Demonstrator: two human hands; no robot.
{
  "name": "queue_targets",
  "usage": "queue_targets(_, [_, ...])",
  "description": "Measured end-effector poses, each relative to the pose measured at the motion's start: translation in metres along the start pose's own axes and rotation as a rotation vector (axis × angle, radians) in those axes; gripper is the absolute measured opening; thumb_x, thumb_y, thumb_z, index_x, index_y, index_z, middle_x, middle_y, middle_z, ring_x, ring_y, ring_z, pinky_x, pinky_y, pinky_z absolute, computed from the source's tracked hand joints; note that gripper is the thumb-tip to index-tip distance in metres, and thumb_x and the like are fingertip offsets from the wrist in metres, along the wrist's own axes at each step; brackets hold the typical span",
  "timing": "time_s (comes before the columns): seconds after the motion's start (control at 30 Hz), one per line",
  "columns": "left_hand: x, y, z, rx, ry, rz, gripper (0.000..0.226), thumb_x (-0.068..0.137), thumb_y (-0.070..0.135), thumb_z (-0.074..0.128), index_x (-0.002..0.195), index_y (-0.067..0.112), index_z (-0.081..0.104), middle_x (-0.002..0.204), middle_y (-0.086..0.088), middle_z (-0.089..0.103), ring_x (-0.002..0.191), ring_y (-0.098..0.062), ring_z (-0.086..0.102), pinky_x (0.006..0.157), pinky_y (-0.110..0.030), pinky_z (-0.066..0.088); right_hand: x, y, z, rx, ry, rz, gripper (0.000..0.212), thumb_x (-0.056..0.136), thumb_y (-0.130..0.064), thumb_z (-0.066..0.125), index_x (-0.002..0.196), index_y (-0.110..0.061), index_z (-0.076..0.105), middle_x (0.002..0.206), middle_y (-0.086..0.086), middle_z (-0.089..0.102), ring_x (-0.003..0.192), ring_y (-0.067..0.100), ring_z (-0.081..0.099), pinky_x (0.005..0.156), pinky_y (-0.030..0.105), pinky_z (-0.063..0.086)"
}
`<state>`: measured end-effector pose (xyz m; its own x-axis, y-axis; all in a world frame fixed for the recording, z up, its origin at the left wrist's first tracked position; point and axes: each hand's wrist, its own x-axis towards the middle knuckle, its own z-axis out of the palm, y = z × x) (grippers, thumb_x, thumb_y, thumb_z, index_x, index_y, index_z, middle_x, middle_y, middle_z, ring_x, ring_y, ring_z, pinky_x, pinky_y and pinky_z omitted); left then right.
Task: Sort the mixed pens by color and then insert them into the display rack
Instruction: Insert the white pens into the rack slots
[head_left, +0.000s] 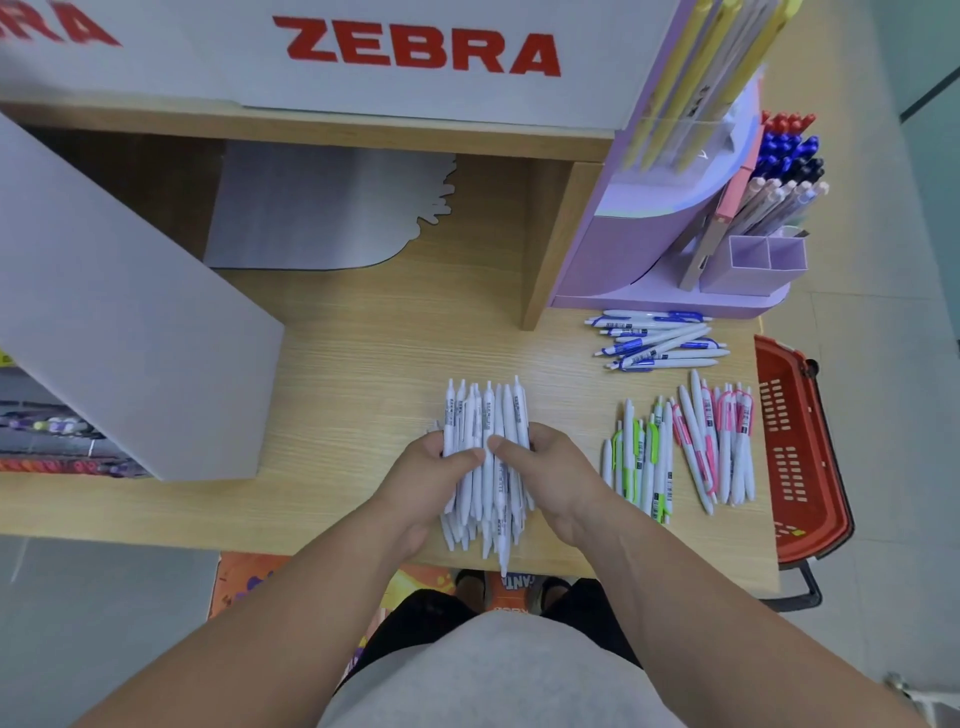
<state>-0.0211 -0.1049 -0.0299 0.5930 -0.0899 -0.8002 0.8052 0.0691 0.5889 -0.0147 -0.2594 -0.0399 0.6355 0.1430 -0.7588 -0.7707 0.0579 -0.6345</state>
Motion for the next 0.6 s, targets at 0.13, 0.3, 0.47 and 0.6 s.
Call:
queue_targets(0.13, [-0.007,0.009,-0.001,-0.11,-0.13,0.006,0.031,0.093,0.012,0.067,0.123,0.011,0.067,0.114,-0.015,0.073,0.107,-0.032,0.07,0.093,-0.044,0.055,-0.007,-0.01,0.002,0.025,-0.024,-0.035,0.026,0.094,-0.024,0.068,0.117,-0.013,0.068,0.105,0.007,0.076,0.097,0.023,0.073,0.088,0.039,0.058])
queue_targets(0.3, [-0.022,0.025,0.002,-0.205,-0.241,0.018,0.039,0.084,0.009,0.071,0.123,0.012,0.067,0.116,-0.02,0.071,0.108,-0.037,0.068,0.091,-0.048,0.055,-0.033,-0.032,0.004,0.055,-0.046,-0.107,0.023,0.096,-0.021,0.065,0.117,-0.013,0.067,0.108,0.008,0.075,0.1,0.024,0.072,0.089,0.039,0.058])
queue_targets(0.47, [-0.037,0.035,0.016,-0.145,-0.329,0.053,0.041,0.08,-0.005,0.062,0.118,0.007,0.07,0.116,-0.027,0.068,0.108,-0.04,0.067,0.089,-0.046,0.056,-0.067,-0.046,0.008,0.0,-0.055,-0.186,0.021,0.097,-0.018,0.062,0.118,-0.021,0.065,0.106,0.003,0.075,0.099,0.019,0.072,0.088,0.036,0.058])
queue_targets(0.6, [-0.047,0.037,0.032,-0.186,-0.351,0.061,0.042,0.078,-0.007,0.06,0.116,0.007,0.072,0.116,-0.028,0.068,0.107,-0.039,0.068,0.089,-0.046,0.056,-0.087,-0.053,0.003,-0.03,0.0,-0.218,0.019,0.098,-0.017,0.061,0.116,-0.02,0.066,0.104,0.004,0.076,0.098,0.02,0.072,0.09,0.038,0.057])
